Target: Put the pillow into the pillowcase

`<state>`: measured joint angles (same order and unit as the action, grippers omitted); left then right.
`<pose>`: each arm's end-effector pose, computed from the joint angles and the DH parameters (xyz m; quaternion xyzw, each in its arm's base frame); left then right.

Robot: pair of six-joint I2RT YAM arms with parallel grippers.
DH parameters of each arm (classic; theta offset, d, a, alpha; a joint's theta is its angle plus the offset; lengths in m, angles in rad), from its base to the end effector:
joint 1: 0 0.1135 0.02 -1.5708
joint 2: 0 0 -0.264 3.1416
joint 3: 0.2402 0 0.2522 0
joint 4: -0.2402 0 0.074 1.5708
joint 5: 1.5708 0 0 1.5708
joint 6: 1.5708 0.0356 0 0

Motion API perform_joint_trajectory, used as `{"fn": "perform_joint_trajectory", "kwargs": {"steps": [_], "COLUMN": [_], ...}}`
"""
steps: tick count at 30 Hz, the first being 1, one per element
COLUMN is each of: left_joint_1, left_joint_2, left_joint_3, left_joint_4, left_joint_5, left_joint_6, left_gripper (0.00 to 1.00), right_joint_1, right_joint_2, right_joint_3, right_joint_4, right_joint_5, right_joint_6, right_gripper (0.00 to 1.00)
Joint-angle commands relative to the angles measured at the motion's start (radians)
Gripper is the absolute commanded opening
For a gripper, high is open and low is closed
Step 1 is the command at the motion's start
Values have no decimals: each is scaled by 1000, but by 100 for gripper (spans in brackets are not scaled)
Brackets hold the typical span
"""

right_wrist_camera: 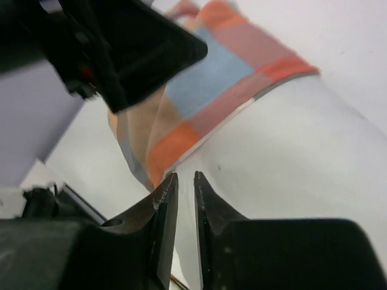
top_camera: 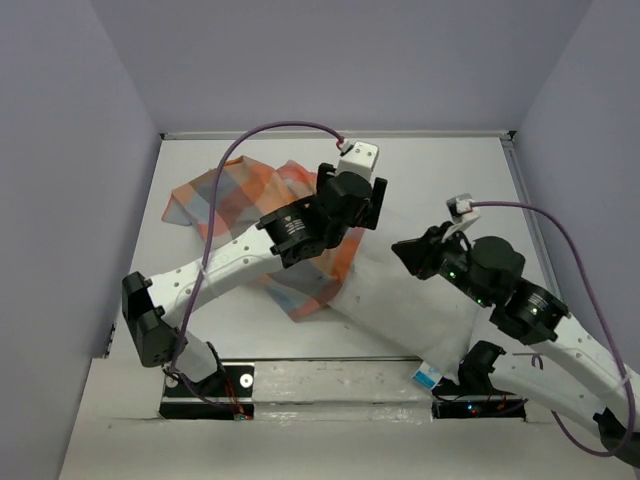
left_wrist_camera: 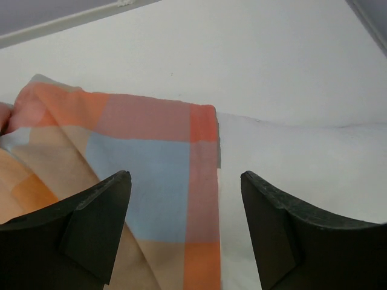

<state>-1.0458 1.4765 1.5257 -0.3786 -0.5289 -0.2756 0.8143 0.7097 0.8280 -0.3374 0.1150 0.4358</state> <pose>0.1839 -0.2817 0.4144 0.1541 0.7848 -0.1766 0.5737 0.1146 0.1155 0.3502 -0.1112 0.7717 0.3291 0.5327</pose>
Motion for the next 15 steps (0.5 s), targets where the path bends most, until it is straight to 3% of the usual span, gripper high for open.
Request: {"fn": "perform_joint_trajectory", "kwargs": {"steps": [1, 3, 10, 14, 15], "left_joint_1": [-3, -3, -3, 1, 3], "left_joint_2": [126, 197, 263, 324, 350], "left_joint_3": [89, 134, 131, 171, 178], "left_joint_4": [-28, -68, -22, -19, -23], "left_joint_5": [-68, -97, -86, -118, -150], "left_joint_6": [111, 151, 230, 266, 271], "left_gripper": [83, 83, 80, 73, 67], "right_joint_1": [9, 9, 9, 9, 9], "right_joint_2": [-76, -96, -187, -164, -147], "right_joint_3": [36, 4, -38, -52, -59], "right_joint_4": [-147, -147, -134, -120, -111], "right_joint_5": [267, 288, 361, 345, 342], "right_joint_6": [3, 32, 63, 67, 69], "right_gripper": [8, 0, 0, 0, 0]}}
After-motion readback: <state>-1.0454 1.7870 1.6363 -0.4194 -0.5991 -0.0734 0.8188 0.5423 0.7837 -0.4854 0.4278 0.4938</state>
